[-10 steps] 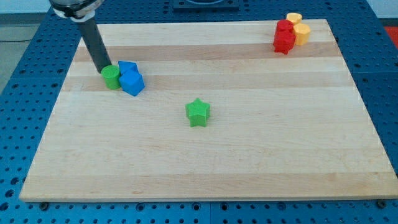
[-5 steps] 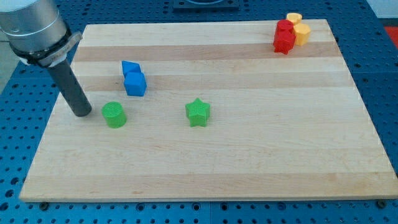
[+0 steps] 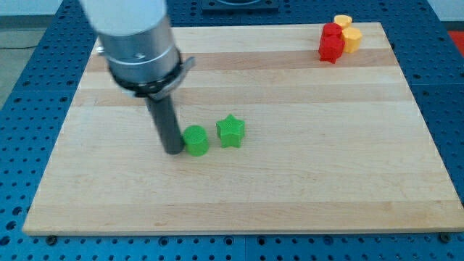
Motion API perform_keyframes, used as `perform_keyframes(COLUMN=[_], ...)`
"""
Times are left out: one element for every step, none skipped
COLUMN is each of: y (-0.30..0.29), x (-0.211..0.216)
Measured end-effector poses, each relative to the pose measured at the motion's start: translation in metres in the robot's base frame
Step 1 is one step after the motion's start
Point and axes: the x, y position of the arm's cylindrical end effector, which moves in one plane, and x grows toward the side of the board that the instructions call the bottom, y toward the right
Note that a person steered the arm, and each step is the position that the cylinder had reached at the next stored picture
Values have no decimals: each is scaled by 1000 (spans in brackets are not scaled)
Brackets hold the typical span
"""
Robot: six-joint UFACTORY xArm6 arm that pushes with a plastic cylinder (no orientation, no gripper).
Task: Place green circle close to the green star
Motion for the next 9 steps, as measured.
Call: perform_keyframes(y=[27, 13, 0, 37, 133, 233, 316, 381, 394], x=[-10, -11, -35, -65, -100, -131, -161, -195, -251])
